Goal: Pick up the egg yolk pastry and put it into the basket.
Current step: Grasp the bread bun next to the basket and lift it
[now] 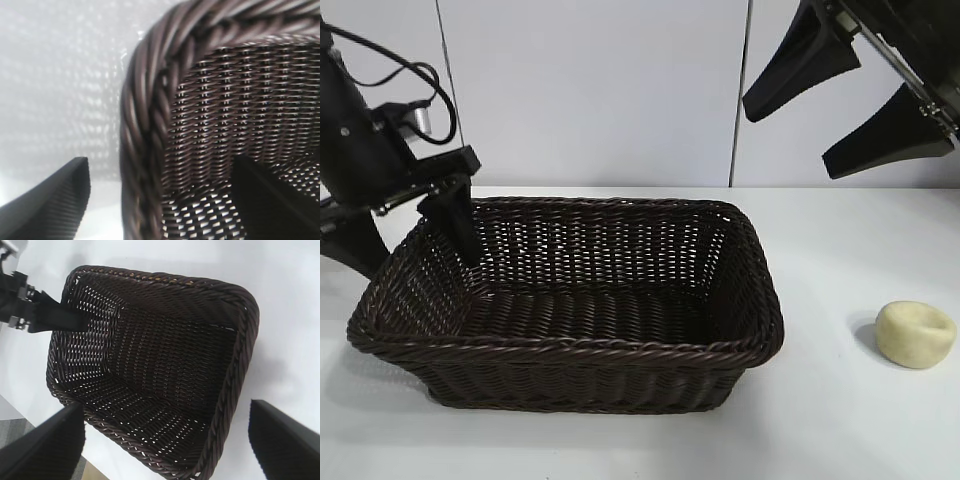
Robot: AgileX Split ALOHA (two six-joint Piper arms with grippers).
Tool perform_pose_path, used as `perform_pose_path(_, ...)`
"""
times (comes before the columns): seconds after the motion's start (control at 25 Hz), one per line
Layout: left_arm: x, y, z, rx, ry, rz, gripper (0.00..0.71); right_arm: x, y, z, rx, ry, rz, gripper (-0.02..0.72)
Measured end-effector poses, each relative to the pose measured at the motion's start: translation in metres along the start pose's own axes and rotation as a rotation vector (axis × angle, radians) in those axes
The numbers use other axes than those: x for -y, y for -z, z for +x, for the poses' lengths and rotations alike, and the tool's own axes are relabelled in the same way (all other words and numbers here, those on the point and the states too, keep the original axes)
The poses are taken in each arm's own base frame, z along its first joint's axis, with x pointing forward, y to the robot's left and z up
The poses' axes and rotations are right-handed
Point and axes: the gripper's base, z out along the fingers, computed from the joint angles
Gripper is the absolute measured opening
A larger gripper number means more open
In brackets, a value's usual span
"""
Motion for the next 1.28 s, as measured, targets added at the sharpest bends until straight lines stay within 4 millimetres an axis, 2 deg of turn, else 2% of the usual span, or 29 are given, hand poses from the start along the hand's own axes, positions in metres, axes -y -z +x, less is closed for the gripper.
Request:
perform_pose_path(0.16, 0.002, 0.036, -0.006, 0.050, -0.037, -0.097, 0.574, 0.000, 0.000, 0.000, 0.000, 0.000, 0.000, 0.633)
perform_pose_path(0.36, -0.012, 0.049, -0.008, 0.054, -0.013, -0.256, 0.574, 0.000, 0.000, 0.000, 0.000, 0.000, 0.000, 0.633)
perform_pose_path(0.76, -0.084, 0.073, 0.003, 0.061, 0.196, -0.316, 0.574, 0.000, 0.000, 0.000, -0.001, 0.000, 0.000, 0.633)
perform_pose_path(0.92, -0.085, 0.074, 0.005, 0.045, 0.204, -0.316, 0.574, 0.000, 0.000, 0.000, -0.001, 0.000, 0.000, 0.633)
perform_pose_path(1.04, -0.083, 0.082, 0.007, 0.066, 0.194, -0.328, 0.574, 0.000, 0.000, 0.000, -0.001, 0.000, -0.001, 0.633)
perform_pose_path(1.16, -0.075, 0.104, 0.015, 0.120, 0.177, -0.358, 0.574, 0.000, 0.000, 0.000, -0.003, 0.000, -0.002, 0.633)
perform_pose_path(1.28, -0.062, 0.132, 0.031, 0.193, 0.162, -0.374, 0.574, 0.000, 0.000, 0.000, -0.003, 0.000, -0.002, 0.633)
